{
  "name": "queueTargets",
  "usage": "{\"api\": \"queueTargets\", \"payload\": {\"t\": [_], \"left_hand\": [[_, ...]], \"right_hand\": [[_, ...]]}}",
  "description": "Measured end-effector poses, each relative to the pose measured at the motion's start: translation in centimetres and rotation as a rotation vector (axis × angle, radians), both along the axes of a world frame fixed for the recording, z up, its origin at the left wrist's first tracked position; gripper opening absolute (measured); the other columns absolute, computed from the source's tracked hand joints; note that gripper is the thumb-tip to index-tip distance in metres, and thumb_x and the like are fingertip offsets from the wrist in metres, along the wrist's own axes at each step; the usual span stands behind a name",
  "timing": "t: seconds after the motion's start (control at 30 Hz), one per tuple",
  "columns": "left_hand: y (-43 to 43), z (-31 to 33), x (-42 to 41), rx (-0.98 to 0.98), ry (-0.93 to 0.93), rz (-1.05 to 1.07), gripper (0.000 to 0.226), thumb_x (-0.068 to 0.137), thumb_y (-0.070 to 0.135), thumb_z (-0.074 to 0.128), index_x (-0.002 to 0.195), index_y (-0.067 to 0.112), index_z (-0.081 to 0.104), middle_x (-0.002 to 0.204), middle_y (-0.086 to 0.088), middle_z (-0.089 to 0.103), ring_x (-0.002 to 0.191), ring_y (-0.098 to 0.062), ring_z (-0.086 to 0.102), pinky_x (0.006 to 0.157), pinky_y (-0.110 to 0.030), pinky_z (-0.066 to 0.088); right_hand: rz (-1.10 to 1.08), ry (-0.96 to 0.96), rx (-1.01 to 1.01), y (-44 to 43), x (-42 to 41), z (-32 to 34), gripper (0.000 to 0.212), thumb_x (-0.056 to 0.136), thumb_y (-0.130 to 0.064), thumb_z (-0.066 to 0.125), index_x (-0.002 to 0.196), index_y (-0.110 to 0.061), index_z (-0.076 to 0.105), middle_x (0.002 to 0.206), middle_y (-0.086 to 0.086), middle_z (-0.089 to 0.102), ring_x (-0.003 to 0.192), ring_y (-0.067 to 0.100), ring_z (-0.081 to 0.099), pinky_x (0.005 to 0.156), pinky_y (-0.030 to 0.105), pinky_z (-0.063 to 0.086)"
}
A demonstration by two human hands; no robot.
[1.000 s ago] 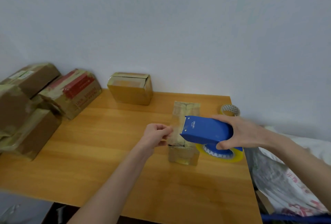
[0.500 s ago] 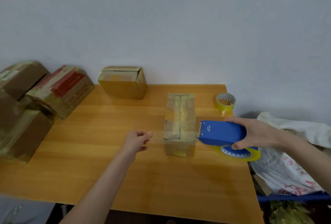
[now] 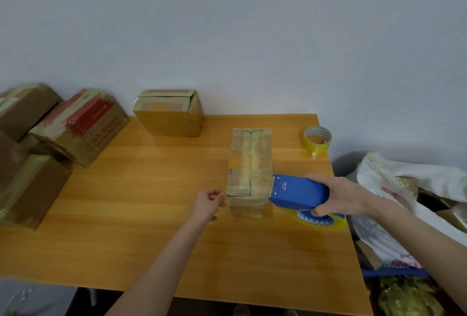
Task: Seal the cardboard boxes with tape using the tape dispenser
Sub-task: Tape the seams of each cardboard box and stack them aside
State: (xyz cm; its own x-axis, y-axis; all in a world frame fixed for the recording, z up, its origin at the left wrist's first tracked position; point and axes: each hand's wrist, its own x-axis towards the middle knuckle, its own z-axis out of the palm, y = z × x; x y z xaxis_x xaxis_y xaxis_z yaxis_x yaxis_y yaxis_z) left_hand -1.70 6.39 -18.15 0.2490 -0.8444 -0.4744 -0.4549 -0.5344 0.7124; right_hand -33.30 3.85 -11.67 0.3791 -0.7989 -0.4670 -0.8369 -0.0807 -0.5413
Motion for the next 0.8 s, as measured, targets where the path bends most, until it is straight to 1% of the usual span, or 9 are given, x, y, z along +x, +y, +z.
{"api": "queueTargets", "payload": {"t": [0.07,0.13,0.23,0.3,0.33,0.4,0.5,0.67,0.8], "left_hand": [[0.4,-0.5,0.1,0.094,-0.13,-0.145,0.042,0.098,0.039,0.049,0.139,0.026,0.047,0.081,0.0,0.059,0.068,-0.015,0.057,0.046,-0.023,0.047],[1.0,-0.9,0.8,0.078,-0.229,-0.152,0.049,0.098,0.036,0.05,0.145,0.026,0.039,0.09,-0.001,0.058,0.071,-0.017,0.06,0.053,-0.026,0.051],[1.5,-0.1,0.3,-0.391,-0.434,-0.077,0.035,0.1,0.021,0.047,0.134,0.016,0.053,0.116,-0.004,0.058,0.095,-0.012,0.054,0.082,-0.026,0.047],[1.8,1.5,-1.8,-0.701,-0.484,-0.306,0.036,0.098,0.015,0.048,0.134,0.014,0.054,0.129,-0.002,0.056,0.112,-0.011,0.05,0.094,-0.026,0.044],[2.0,2.2,-3.0,-0.733,-0.495,-0.488,0.041,0.099,0.017,0.047,0.14,0.016,0.047,0.141,0.001,0.049,0.126,-0.012,0.045,0.105,-0.029,0.039],[2.5,2.3,-4.7,-0.597,-0.593,-0.788,0.052,0.103,0.03,0.033,0.15,0.025,0.012,0.156,0.009,0.011,0.145,-0.009,0.012,0.12,-0.03,0.006],[2.5,0.9,-4.1,-0.489,-0.828,-0.9,0.058,0.098,0.043,0.014,0.146,0.028,-0.014,0.153,0.01,-0.016,0.146,-0.007,-0.011,0.11,-0.026,-0.022],[2.0,0.1,-3.6,-0.535,-0.865,-0.925,0.06,0.093,0.042,0.014,0.148,0.027,-0.006,0.155,0.009,-0.007,0.146,-0.008,-0.003,0.112,-0.03,-0.018],[2.1,0.3,-3.5,-0.516,-0.833,-0.944,0.061,0.092,0.04,0.018,0.148,0.027,-0.005,0.156,0.009,-0.005,0.144,-0.006,-0.005,0.114,-0.03,-0.014]], "right_hand": [[-0.012,-0.002,-0.002,0.0,-0.2,0.0,0.066,0.074,-0.025,0.079,0.115,-0.05,0.034,0.112,-0.011,0.056,0.103,0.012,0.057,0.093,0.033,0.048],[-0.015,-0.015,-0.002,0.1,-0.1,0.1,0.065,0.075,-0.024,0.079,0.116,-0.048,0.035,0.11,-0.012,0.055,0.102,0.012,0.057,0.092,0.03,0.048],[-0.023,-0.029,0.006,0.1,0.0,0.0,0.065,0.074,-0.025,0.079,0.117,-0.048,0.036,0.109,-0.016,0.055,0.101,0.01,0.057,0.093,0.033,0.049],[-0.02,-0.046,0.011,0.3,0.0,-0.3,0.066,0.074,-0.026,0.08,0.119,-0.048,0.037,0.111,-0.015,0.055,0.103,0.01,0.057,0.095,0.035,0.049],[-0.022,-0.056,0.012,0.3,-0.1,-0.4,0.066,0.074,-0.027,0.081,0.119,-0.048,0.038,0.113,-0.014,0.056,0.104,0.01,0.057,0.095,0.035,0.048],[-0.023,-0.079,0.016,0.3,-0.2,-0.4,0.066,0.073,-0.027,0.082,0.119,-0.047,0.039,0.116,-0.013,0.056,0.105,0.01,0.056,0.096,0.033,0.048],[-0.015,-0.118,0.02,0.4,-0.3,-0.5,0.066,0.072,-0.028,0.084,0.116,-0.05,0.039,0.117,-0.017,0.055,0.106,0.008,0.056,0.096,0.029,0.047],[-0.017,-0.152,0.003,0.7,-2.2,-0.6,0.068,0.076,-0.023,0.08,0.115,-0.055,0.034,0.113,-0.021,0.053,0.101,0.003,0.057,0.085,0.019,0.047],[0.022,-0.092,0.016,1.0,-4.3,-0.8,0.071,0.075,-0.028,0.08,0.124,-0.052,0.035,0.115,-0.017,0.055,0.102,0.004,0.057,0.088,0.027,0.049]]}}
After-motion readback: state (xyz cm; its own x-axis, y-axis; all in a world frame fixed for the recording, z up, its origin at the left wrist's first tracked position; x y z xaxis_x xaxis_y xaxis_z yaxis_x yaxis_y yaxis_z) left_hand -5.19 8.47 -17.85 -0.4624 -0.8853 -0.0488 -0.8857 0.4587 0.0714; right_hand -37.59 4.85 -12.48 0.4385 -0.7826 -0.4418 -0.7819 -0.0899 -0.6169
